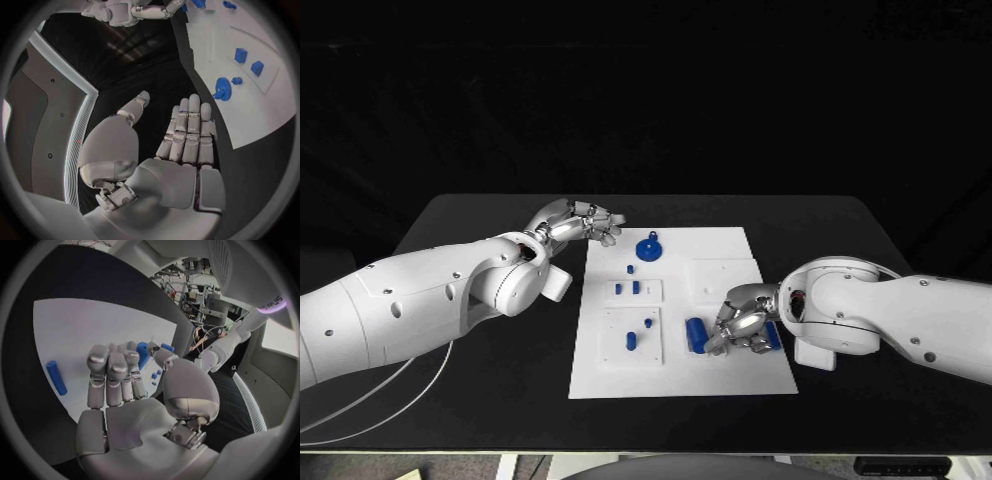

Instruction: Assemble the parts on the task board

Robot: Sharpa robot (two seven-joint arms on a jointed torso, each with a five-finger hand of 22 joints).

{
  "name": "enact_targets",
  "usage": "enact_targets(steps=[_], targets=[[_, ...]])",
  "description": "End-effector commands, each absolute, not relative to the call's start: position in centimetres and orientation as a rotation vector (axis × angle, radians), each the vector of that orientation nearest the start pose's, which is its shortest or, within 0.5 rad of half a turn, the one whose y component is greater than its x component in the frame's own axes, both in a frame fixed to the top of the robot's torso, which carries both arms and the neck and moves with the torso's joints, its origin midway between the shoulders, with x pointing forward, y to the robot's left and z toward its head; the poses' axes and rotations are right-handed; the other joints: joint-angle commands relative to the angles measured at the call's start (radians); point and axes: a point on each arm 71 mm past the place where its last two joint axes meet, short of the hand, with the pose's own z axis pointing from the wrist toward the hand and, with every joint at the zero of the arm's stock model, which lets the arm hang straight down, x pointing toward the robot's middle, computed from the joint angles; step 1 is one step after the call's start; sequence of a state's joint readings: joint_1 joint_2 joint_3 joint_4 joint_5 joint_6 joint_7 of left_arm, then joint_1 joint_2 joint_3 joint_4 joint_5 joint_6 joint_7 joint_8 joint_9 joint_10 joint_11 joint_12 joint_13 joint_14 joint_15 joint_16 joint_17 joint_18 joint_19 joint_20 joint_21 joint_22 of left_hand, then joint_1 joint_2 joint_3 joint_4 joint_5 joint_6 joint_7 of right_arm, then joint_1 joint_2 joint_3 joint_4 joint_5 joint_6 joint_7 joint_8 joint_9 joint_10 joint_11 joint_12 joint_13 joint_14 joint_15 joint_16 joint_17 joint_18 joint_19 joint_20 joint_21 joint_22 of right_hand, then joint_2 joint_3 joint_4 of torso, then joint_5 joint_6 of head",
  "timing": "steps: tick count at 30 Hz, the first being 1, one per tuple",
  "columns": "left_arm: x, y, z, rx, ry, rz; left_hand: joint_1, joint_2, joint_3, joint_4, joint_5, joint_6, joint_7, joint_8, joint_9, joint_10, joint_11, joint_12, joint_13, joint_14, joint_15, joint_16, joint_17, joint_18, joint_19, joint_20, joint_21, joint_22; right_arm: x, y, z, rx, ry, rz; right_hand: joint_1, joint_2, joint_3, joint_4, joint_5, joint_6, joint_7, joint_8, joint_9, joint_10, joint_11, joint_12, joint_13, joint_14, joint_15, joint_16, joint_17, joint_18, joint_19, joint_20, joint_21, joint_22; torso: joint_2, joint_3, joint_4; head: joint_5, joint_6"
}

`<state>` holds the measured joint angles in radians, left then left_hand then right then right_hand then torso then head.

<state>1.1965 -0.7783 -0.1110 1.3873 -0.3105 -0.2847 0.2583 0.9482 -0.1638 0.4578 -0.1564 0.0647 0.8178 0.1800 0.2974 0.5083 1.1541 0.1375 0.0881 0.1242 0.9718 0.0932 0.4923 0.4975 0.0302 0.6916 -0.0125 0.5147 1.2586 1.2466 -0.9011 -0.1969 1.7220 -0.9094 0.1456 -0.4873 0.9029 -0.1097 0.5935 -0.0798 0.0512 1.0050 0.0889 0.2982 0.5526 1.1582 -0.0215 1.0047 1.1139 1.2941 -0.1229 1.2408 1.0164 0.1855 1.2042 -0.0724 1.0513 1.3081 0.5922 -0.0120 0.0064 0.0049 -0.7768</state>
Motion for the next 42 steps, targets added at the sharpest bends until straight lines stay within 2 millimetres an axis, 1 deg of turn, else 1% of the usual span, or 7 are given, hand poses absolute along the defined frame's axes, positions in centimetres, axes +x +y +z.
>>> enact_targets(steps=[1, 7, 16, 25, 33, 37, 42], targets=[[50.06, 20.99, -21.78, -0.854, 1.669, -1.318, -0.002, 0.008, -0.001, -0.003, 0.003, -0.006, 0.000, 0.004, -0.001, 0.000, -0.001, -0.006, 0.000, 0.003, 0.002, -0.006, 0.001, 0.014, 0.001, 0.007, -0.006, 0.001, 40.93, -18.59, -24.81, 0.113, 2.533, 0.599, 0.001, 0.014, 0.031, 0.011, -0.002, 0.009, 0.001, -0.003, -0.002, 0.007, -0.001, -0.005, 0.002, 0.003, -0.004, -0.007, 0.002, 0.076, 0.001, 0.010, -0.003, 0.008, 0.001, -0.0005, 0.0016, 0.001, -0.001], [50.03, 21.06, -21.78, -0.855, 1.669, -1.316, -0.002, 0.008, -0.001, -0.003, 0.003, -0.006, 0.000, 0.004, -0.001, 0.000, -0.001, -0.006, 0.000, 0.003, 0.002, -0.007, 0.002, 0.014, 0.001, 0.007, -0.006, 0.001, 41.26, -18.47, -24.83, 0.119, 2.515, 0.588, -0.016, 0.030, 0.111, 0.047, -0.002, 0.017, 0.000, -0.004, -0.004, 0.013, -0.001, -0.005, 0.005, 0.005, -0.005, -0.008, 0.004, 0.076, 0.003, 0.016, 0.000, 0.011, 0.001, -0.0014, 0.0012, 0.004, -0.004], [50.00, 21.09, -21.78, -0.856, 1.672, -1.316, -0.002, 0.009, -0.001, -0.003, 0.003, -0.006, 0.000, 0.004, -0.001, 0.000, -0.001, -0.006, 0.000, 0.003, 0.002, -0.007, 0.003, 0.014, 0.001, 0.007, -0.006, 0.002, 41.38, -18.06, -24.89, 0.100, 2.515, 0.588, -0.046, 0.041, 0.191, 0.046, -0.002, 0.025, -0.001, -0.004, -0.003, 0.021, -0.002, -0.005, 0.010, 0.009, -0.005, -0.009, 0.008, 0.076, 0.006, 0.019, 0.008, 0.014, 0.000, -0.0003, 0.0000, 0.005, -0.005], [50.00, 21.05, -21.80, -0.857, 1.675, -1.315, -0.003, 0.009, -0.001, -0.003, 0.003, -0.006, -0.001, 0.005, -0.001, 0.001, -0.001, -0.005, 0.000, 0.003, 0.002, -0.008, 0.003, 0.014, 0.001, 0.007, -0.007, 0.002, 41.29, -17.98, -25.01, 0.086, 2.538, 0.583, -0.089, 0.013, 0.182, 0.030, -0.001, 0.026, -0.001, -0.005, -0.003, 0.023, -0.002, -0.006, 0.012, 0.011, -0.004, -0.010, 0.010, 0.076, 0.009, 0.021, 0.012, 0.015, 0.000, -0.0005, -0.0016, 0.002, -0.005], [50.04, 21.08, -21.82, -0.858, 1.675, -1.312, -0.002, 0.010, -0.001, -0.003, 0.003, -0.006, -0.001, 0.005, -0.001, 0.001, -0.002, -0.005, 0.000, 0.003, 0.002, -0.008, 0.004, 0.014, 0.001, 0.007, -0.007, 0.002, 41.24, -17.96, -25.07, 0.080, 2.549, 0.573, -0.110, -0.029, 0.121, -0.024, -0.002, 0.026, -0.001, -0.005, -0.001, 0.023, -0.002, -0.007, 0.015, 0.012, -0.005, -0.011, 0.012, 0.076, 0.011, 0.019, 0.014, 0.014, 0.000, -0.0008, -0.0008, 0.002, -0.006], [50.04, 21.14, -21.82, -0.859, 1.675, -1.310, -0.002, 0.010, -0.001, -0.003, 0.003, -0.006, -0.001, 0.005, -0.002, 0.001, -0.002, -0.005, 0.000, 0.004, 0.002, -0.009, 0.004, 0.014, 0.001, 0.007, -0.007, 0.003, 41.24, -18.06, -25.07, 0.081, 2.549, 0.570, -0.104, -0.034, 0.095, -0.054, -0.001, 0.025, -0.002, -0.006, 0.000, 0.024, -0.002, -0.009, 0.016, 0.013, -0.005, -0.013, 0.013, 0.076, 0.011, 0.017, 0.012, 0.011, 0.000, -0.0010, -0.0004, 0.002, -0.008], [50.04, 21.16, -21.83, -0.859, 1.675, -1.309, -0.002, 0.011, -0.001, -0.003, 0.004, -0.006, -0.001, 0.005, -0.002, 0.001, -0.002, -0.005, 0.000, 0.004, 0.002, -0.009, 0.005, 0.014, 0.001, 0.007, -0.007, 0.003, 41.25, -18.12, -25.04, 0.082, 2.543, 0.569, -0.098, -0.037, 0.082, -0.072, 0.000, 0.026, -0.002, -0.006, 0.000, 0.024, -0.003, -0.010, 0.017, 0.013, -0.006, -0.014, 0.013, 0.076, 0.011, 0.016, 0.010, 0.010, 0.000, -0.0006, -0.0006, 0.002, -0.008]])
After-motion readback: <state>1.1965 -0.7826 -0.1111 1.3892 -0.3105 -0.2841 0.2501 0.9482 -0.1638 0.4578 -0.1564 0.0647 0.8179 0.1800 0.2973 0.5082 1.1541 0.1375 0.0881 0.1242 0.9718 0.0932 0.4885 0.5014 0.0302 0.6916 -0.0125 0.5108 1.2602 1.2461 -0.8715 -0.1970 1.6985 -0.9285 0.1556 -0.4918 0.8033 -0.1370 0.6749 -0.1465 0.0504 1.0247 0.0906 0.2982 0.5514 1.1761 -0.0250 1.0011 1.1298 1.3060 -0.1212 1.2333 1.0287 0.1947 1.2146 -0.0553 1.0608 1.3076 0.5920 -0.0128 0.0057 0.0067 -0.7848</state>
